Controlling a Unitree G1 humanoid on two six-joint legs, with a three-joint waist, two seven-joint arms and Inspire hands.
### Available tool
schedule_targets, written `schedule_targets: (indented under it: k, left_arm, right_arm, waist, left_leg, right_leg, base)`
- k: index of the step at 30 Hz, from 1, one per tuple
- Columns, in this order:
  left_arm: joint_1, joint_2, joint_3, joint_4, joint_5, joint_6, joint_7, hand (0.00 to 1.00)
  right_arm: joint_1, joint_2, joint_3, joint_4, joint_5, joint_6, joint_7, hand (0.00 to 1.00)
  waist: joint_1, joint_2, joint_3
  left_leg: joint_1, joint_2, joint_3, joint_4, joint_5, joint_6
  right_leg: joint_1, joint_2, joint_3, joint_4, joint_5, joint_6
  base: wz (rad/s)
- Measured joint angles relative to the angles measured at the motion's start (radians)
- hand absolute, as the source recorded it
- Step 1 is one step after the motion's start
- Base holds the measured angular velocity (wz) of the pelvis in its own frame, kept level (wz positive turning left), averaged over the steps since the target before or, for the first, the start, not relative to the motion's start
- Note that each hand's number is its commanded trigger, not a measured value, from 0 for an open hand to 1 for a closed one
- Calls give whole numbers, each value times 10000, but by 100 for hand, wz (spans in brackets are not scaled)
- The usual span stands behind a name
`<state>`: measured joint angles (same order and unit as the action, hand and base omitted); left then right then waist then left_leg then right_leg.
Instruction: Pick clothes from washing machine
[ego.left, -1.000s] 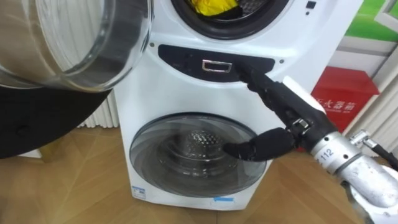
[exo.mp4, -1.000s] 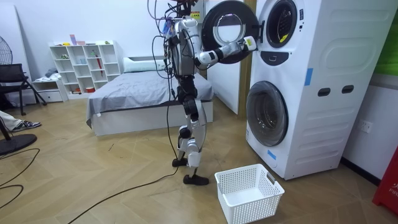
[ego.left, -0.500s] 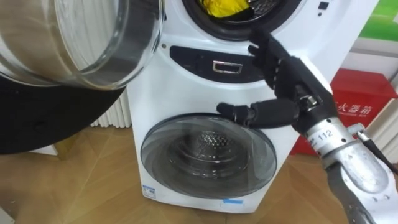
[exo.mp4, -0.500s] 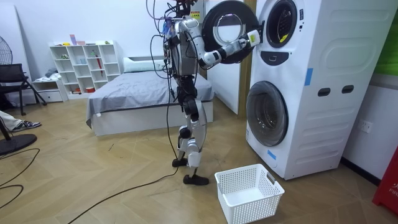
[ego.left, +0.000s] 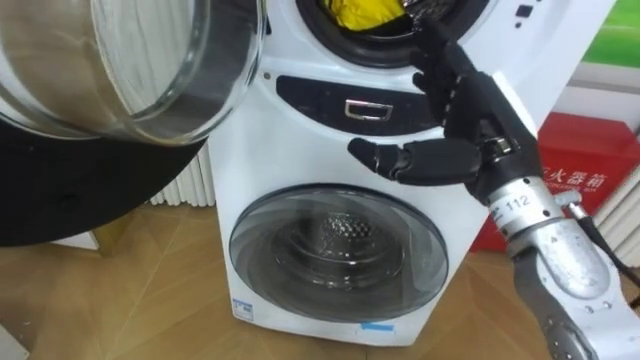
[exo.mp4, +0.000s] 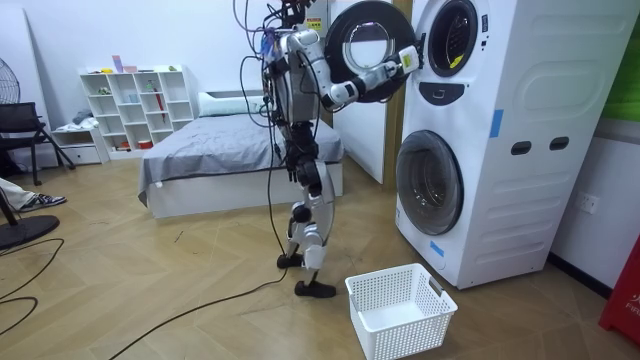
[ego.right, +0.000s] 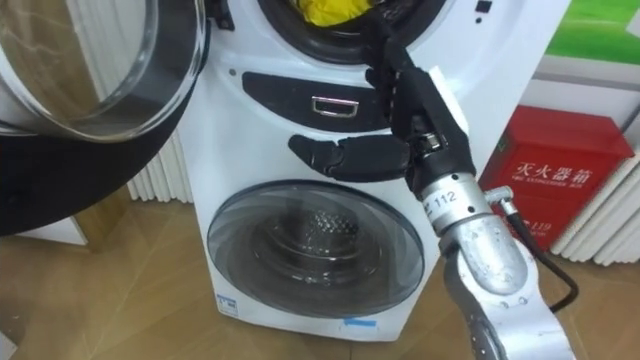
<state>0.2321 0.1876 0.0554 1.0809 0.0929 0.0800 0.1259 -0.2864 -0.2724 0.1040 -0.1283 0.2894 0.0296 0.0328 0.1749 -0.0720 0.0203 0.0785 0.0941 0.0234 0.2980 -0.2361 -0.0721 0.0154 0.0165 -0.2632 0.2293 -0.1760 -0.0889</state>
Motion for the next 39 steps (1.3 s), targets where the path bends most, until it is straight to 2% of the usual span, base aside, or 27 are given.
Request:
schedule_targets:
  k: [2, 4, 6, 8, 9, 10, 11, 12, 13, 15, 17, 19, 20, 22, 26, 27, 28, 29, 30, 31, 32, 33, 34, 36, 37, 38, 39]
  left_arm:
    - [59, 5, 1, -1, -58, 5, 4, 0]
    - [211, -38, -5, -54, -34, 13, -4, 0]
    - [295, -76, -1, -80, -16, 25, -11, 0]
    - [279, -78, 8, -80, -13, 41, -38, 0]
    - [279, -72, 20, -58, -16, 34, -29, 0]
    - [340, -62, 20, -22, -12, 30, -16, 0]
    - [463, -1, 38, -23, -20, 26, -5, 0]
    - [486, 26, 52, -20, -20, 26, -5, 0]
    - [496, 35, 51, -20, -20, 24, -5, 0]
    - [406, 26, 55, -21, -10, 19, -28, 0]
    - [341, 12, 187, -10, -22, 12, -115, 0]
    - [307, 27, 242, -12, -29, -10, -122, 0]
    - [236, 35, 263, -11, -26, -8, -121, 0]
    - [1, 48, 270, -3, -30, -1, -128, 0]
    - [-293, 125, 235, -4, -32, 32, -105, 0]
    - [-459, 182, 190, -3, -45, 30, -86, 0]
    - [-702, 228, 191, -1, -56, 32, -79, 0]
    - [-921, 285, 178, -17, -143, 30, -52, 0]
    - [-1049, 300, 168, -57, -151, 28, -42, 0]
    - [-1252, 329, 156, -148, -165, -18, -31, 0]
    - [-1317, 354, 129, -182, -168, -57, -19, 0]
    - [-1450, 463, -56, -217, -227, -174, 21, 0]
    - [-1552, 515, -133, -242, -228, -277, 80, 0]
    - [-1559, 483, -192, -171, -174, -379, 160, 0]
    - [-1453, 445, -211, -68, -153, -377, 160, 0]
    - [-1261, 417, -231, 12, -159, -331, 171, 0]
    - [-1091, 414, -246, 1, -139, -305, 182, 0]
  right_arm:
    - [0, 2, 21, 175, 8, 0, -8, 0]
    - [-17, 9, 13, 263, 335, -16, -36, 0]
    - [-119, 25, 11, 321, 760, -106, -126, 0]
    - [-347, 5, 11, 468, 969, -114, -204, 0]
    - [-404, -30, 11, 468, 1025, -114, -230, 0]
    - [-408, -35, 41, 489, 1086, -112, -236, 0]
    - [-408, -33, 90, 487, 1262, -112, -231, 0]
    - [-409, -42, 88, 486, 1344, -120, -237, 0]
    - [-410, -73, 82, 486, 1455, -137, -259, 0]
    - [-434, -76, 89, 479, 1619, -138, -289, 0]
    - [-445, -106, 118, 476, 1730, -136, -345, 0]
    - [-424, -115, 121, 460, 1713, -136, -483, 0]
    - [-405, -131, 120, 444, 1692, -136, -532, 0]
    - [-406, -364, -11, 155, 1592, -208, -652, 0]
    - [-385, -504, -122, 371, 1315, -415, -858, 0]
    - [-340, -553, -141, 362, 1324, -487, -860, 0]
    - [-264, -597, -145, 344, 1302, -647, -842, 0]
    - [-122, -596, -152, 345, 1282, -880, -887, 0]
    - [-37, -597, -188, 349, 1285, -948, -918, 0]
    - [158, -592, -286, 363, 1277, -958, -959, 0]
    - [237, -576, -324, 426, 1227, -972, -957, 0]
    - [354, -524, -388, 607, 1194, -1026, -918, 0]
    - [349, -541, -408, 627, 1203, -947, -799, 0]
    - [349, -578, -424, 587, 982, -688, -605, 0]
    - [349, -578, -422, 560, 798, -508, -546, 0]
    - [360, -586, -409, 555, 759, -430, -525, 0]
    - [363, -589, -410, 557, 757, -401, -538, 0]
  waist:
    - [1, -45, -13]
    - [3, -53, -50]
    - [45, -46, -63]
    - [120, -48, -63]
    - [242, -51, -62]
    - [344, -3, -43]
    - [394, -84, -92]
    - [373, -124, -108]
    - [323, -201, -166]
    - [262, -341, -251]
    - [266, -390, -237]
    - [191, -204, -91]
    - [150, -188, -120]
    - [-84, -205, -153]
    - [-521, -274, -110]
    - [-743, -295, -105]
    - [-897, -319, -88]
    - [-902, -367, -76]
    - [-906, -355, -83]
    - [-907, -279, -87]
    - [-917, -227, -87]
    - [-938, -106, -41]
    - [-946, -82, -31]
    - [-949, -60, -34]
    - [-947, -62, -35]
    - [-997, -58, -41]
    - [-1075, -59, -61]
  left_leg:
    - [-324, 44, -1, 867, -91, 0]
    - [-952, 179, -46, 2296, -131, 8]
    - [-1484, 149, -142, 2552, -256, 19]
    - [-2256, 103, 27, 2073, -230, -21]
    - [-2741, -24, 136, 1377, -71, -16]
    - [-2985, -80, 169, 908, 633, 78]
    - [-3125, -141, 163, 374, 1307, 94]
    - [-3148, -172, 160, 139, 1591, 112]
    - [-3113, -215, 186, -133, 2066, 183]
    - [-3039, -409, 214, -225, 2258, 382]
    - [-2948, -597, 379, 110, 1902, 532]
    - [-3111, -729, 389, 850, 1424, 610]
    - [-3119, -799, 413, 910, 1317, 644]
    - [-2855, -1168, 491, 623, 1082, 901]
    - [-2374, -1508, 880, 774, 786, 1297]
    - [-2139, -1573, 1073, 666, 569, 1422]
    - [-1990, -1640, 1247, 628, 344, 1494]
    - [-1880, -1745, 1257, 633, 255, 1565]
    - [-1815, -1765, 1236, 639, 222, 1616]
    - [-1559, -1749, 1126, 559, 199, 1654]
    - [-1349, -1706, 1032, 448, 195, 1662]
    - [-1112, -1602, 782, 287, 183, 1680]
    - [-1099, -1474, 771, 172, 176, 1686]
    - [-1034, -1372, 767, 109, 189, 1677]
    - [-982, -1400, 756, 109, 187, 1679]
    - [-938, -1503, 667, 161, 136, 1687]
    - [-926, -1579, 546, 204, 132, 1679]
  right_leg:
    - [3, 13, 52, 253, -216, -97]
    - [151, 119, 151, 306, -309, -264]
    - [197, 170, 164, 333, -394, -355]
    - [207, 207, 170, 335, -475, -403]
    - [295, 189, 170, 323, -564, -426]
    - [460, 161, 210, 265, -604, -397]
    - [583, 109, 235, 283, -733, -308]
    - [648, 82, 215, 294, -789, -258]
    - [713, 41, 208, 292, -920, -161]
    - [715, -94, 228, 229, -1043, -13]
    - [1071, -300, 327, 18, -1077, 144]
    - [1445, -423, 492, -13, -1153, 291]
    - [1448, -515, 510, 39, -1216, 389]
    - [1266, -897, 512, 548, -1525, 802]
    - [1007, -1472, 667, 2431, -1550, 977]
    - [679, -1701, 638, 3411, -1531, 1022]
    - [296, -1939, 624, 4337, -1451, 1162]
    - [-2, -2093, 674, 5068, -1238, 1493]
    - [-107, -2114, 715, 5318, -1056, 1578]
    - [-228, -2076, 780, 5700, -531, 1576]
    - [-294, -2016, 820, 5866, -260, 1537]
    - [-437, -1777, 958, 5824, -473, 1440]
    - [-699, -1304, 1218, 5285, -1116, 1302]
    - [-1044, -777, 1326, 3951, -1479, 1046]
    - [-1084, -518, 1428, 2722, -1383, 971]
    - [-1088, -402, 1574, 1881, -803, 792]
    - [-1005, -423, 1524, 1762, -585, 664]
  base:
    - [2]
    - [0]
    - [-2]
    - [-11]
    - [-26]
    - [-27]
    - [-16]
    - [8]
    - [18]
    - [16]
    - [2]
    - [7]
    - [16]
    - [23]
    - [6]
    - [-4]
    - [-11]
    - [-15]
    - [-17]
    - [-11]
    - [-14]
    - [-18]
    - [-18]
    - [-7]
    - [14]
    - [30]
    - [34]
